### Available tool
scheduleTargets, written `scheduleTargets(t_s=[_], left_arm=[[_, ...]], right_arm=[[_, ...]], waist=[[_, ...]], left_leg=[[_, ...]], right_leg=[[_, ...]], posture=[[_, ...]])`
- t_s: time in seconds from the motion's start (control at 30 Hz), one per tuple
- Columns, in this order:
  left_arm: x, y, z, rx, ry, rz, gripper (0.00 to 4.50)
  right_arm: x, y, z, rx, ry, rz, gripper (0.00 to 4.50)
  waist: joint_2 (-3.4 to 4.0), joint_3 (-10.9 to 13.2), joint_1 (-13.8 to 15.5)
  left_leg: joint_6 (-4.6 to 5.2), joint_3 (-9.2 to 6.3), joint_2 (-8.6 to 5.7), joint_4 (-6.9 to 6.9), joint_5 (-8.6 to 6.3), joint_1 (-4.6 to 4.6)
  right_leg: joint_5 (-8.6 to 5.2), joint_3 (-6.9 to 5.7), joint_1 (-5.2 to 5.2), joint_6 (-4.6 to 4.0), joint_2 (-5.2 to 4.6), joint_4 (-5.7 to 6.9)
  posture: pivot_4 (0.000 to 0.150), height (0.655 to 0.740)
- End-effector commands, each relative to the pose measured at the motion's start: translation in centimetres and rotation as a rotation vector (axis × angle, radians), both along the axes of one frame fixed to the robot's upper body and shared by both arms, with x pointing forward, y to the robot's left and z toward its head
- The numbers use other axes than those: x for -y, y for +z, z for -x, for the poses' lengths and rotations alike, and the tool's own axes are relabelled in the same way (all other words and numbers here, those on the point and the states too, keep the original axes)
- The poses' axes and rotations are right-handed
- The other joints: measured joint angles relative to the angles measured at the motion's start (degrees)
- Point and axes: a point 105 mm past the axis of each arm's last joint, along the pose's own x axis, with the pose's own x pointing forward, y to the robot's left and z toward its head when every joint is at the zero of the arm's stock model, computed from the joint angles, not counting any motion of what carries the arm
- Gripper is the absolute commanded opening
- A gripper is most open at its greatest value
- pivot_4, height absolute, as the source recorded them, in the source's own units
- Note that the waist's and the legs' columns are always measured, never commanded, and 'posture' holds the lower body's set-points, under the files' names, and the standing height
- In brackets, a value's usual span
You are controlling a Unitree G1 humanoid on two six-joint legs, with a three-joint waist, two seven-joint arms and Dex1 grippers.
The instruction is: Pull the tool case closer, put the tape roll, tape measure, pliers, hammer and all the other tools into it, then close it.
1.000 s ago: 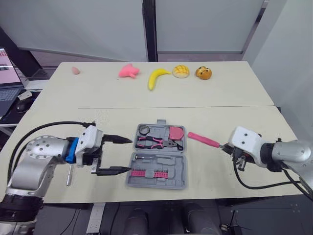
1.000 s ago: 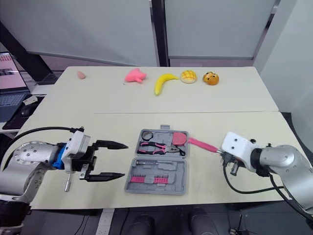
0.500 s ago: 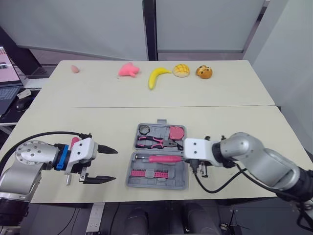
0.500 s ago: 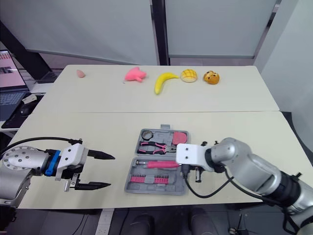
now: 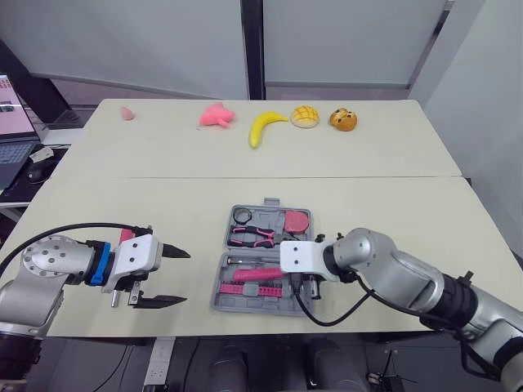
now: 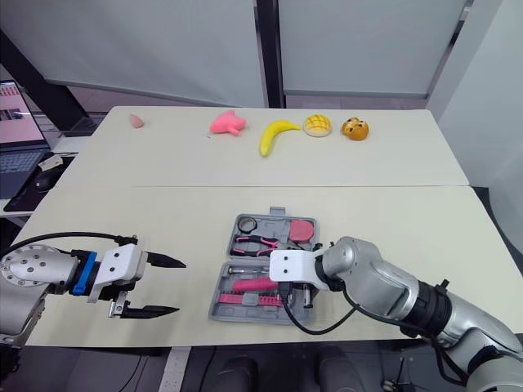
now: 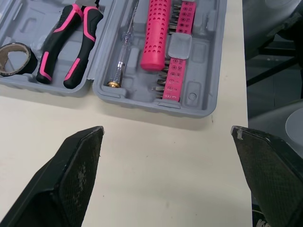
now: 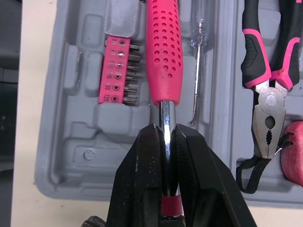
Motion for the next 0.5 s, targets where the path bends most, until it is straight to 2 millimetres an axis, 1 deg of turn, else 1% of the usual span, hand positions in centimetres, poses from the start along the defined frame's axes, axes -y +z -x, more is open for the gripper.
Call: scheduleTargets(t_s=[0.03,0.17,0.5], left_arm=[[0.5,0.6,-0.2,0.031,-0.026,-0.017,4.5],[0.9,0.6,-0.2,0.031,-0.034,-0.014,4.5],[1.2,0.4,-0.1,0.029,-0.04,-0.018,4.5]], right_arm=[[-1.3,1.1,-0.6,0.059,0.02,-0.034,0.21],[-1.7,0.7,-0.6,0.051,0.023,-0.035,0.21],[-2.7,0.4,-0.8,0.056,0.049,-0.041,0.21]], waist=[[0.0,0.0,-0.02],[0.0,0.0,0.02],[0.0,0.0,-0.05]], left_leg=[[0.0,-0.01,0.0,0.0,0.0,0.0],[0.0,-0.02,0.0,0.0,0.0,-0.01],[0.0,-0.01,-0.01,0.02,0.0,0.0]], right_leg=[[0.0,-0.01,0.0,0.0,0.0,0.03],[0.0,-0.01,-0.03,0.0,0.01,0.09],[-0.02,0.01,-0.17,-0.03,0.01,0.38]], posture=[[0.15,0.7255],[0.15,0.7255],[0.15,0.7255]])
